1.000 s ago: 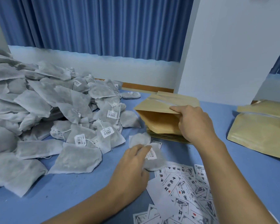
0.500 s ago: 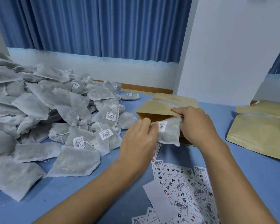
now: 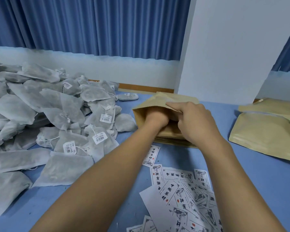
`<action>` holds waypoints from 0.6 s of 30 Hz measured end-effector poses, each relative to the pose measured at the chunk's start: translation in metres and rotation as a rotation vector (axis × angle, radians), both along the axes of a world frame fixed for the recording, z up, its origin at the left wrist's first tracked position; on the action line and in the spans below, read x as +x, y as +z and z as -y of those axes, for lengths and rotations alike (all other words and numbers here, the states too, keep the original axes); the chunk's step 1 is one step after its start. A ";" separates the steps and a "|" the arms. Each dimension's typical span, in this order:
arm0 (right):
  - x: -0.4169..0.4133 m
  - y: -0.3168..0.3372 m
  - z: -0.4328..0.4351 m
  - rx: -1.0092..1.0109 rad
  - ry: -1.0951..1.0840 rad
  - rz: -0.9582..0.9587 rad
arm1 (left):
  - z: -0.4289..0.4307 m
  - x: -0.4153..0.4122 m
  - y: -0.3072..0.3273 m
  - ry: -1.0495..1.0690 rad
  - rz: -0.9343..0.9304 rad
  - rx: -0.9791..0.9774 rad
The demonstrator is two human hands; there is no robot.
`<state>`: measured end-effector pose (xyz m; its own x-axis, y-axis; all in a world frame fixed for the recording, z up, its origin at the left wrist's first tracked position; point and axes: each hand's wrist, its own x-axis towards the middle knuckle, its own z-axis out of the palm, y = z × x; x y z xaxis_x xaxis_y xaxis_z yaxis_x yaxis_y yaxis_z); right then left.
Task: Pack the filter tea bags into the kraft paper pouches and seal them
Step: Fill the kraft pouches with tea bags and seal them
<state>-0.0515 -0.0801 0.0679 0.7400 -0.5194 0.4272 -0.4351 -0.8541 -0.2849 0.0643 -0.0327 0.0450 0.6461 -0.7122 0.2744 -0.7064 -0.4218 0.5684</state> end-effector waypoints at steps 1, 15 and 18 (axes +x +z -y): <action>0.001 -0.001 -0.001 -0.013 -0.020 -0.007 | -0.002 -0.004 0.002 -0.073 -0.042 -0.034; 0.004 -0.012 0.002 0.016 -0.095 -0.049 | -0.127 -0.045 -0.080 0.000 0.402 -0.209; 0.004 -0.012 0.001 0.019 -0.102 -0.057 | -0.135 -0.044 -0.091 0.158 0.242 0.109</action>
<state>-0.0479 -0.0811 0.0562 0.7057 -0.6009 0.3754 -0.5354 -0.7993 -0.2728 0.0201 0.1026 -0.0460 0.6767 -0.6416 0.3611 -0.7362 -0.5868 0.3370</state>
